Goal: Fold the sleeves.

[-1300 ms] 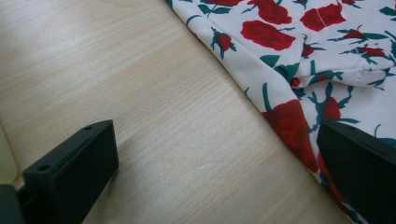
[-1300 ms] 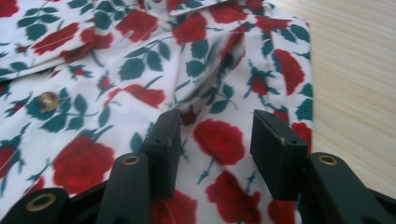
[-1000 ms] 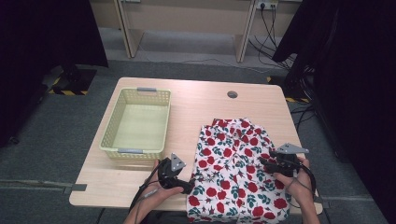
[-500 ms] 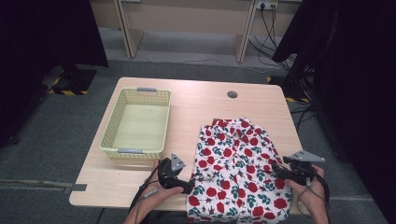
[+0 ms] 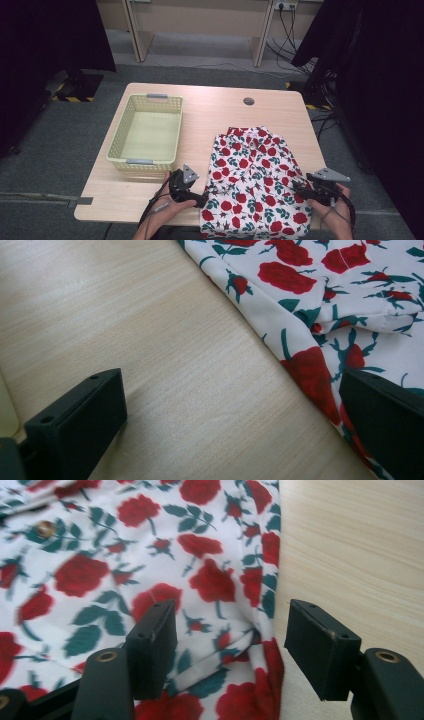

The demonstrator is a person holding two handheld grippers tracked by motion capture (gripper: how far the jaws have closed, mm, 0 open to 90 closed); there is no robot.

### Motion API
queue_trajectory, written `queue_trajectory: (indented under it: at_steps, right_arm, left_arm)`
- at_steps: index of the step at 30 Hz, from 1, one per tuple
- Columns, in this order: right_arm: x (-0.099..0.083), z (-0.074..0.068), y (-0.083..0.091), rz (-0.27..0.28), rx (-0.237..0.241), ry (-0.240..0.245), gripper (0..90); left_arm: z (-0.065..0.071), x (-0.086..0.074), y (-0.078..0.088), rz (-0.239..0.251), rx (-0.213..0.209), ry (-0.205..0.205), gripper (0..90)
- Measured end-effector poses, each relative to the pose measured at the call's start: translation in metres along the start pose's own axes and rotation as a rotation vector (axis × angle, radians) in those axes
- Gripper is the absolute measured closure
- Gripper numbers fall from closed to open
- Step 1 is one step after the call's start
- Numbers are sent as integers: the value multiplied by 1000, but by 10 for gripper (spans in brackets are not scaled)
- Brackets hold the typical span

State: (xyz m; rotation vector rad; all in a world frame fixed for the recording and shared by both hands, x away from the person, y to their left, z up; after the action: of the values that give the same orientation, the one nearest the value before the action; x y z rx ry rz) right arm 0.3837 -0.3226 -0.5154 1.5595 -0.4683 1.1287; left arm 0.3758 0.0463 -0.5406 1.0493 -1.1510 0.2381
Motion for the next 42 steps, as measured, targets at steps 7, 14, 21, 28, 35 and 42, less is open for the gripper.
queue_trajectory:
  at_steps: [7,14,21,28,35,42]
  right_arm:
    - [0,-16,5,29,46,-46,232]
    - [-4,-33,8,29,62,-37,180]
    - [-9,-45,14,30,75,-16,180]
    - [-15,-51,21,33,90,-38,145]
    - [-19,-58,27,40,116,-51,122]
    - [-27,-63,34,48,123,-76,88]
  left_arm:
    - [2,-2,4,2,6,8,0]
    - [8,-7,14,14,-6,4,22]
    - [10,-7,29,37,-5,-4,23]
    - [15,-17,42,43,-21,16,24]
    - [10,-25,48,40,10,8,24]
    - [3,-34,58,43,30,23,24]
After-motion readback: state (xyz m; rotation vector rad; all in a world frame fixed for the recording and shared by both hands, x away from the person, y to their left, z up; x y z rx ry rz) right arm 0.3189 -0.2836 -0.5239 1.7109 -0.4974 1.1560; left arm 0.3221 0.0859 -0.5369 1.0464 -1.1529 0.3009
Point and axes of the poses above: each handheld gripper's, and its own axes: y roughly backward along the jaws, x roughly out of its top, z roughly to its right, the point moved 8 cm from there along -y, roughly forward along the jaws, and after that the axes turned 10 degrees about z, right-handed, at the moved point
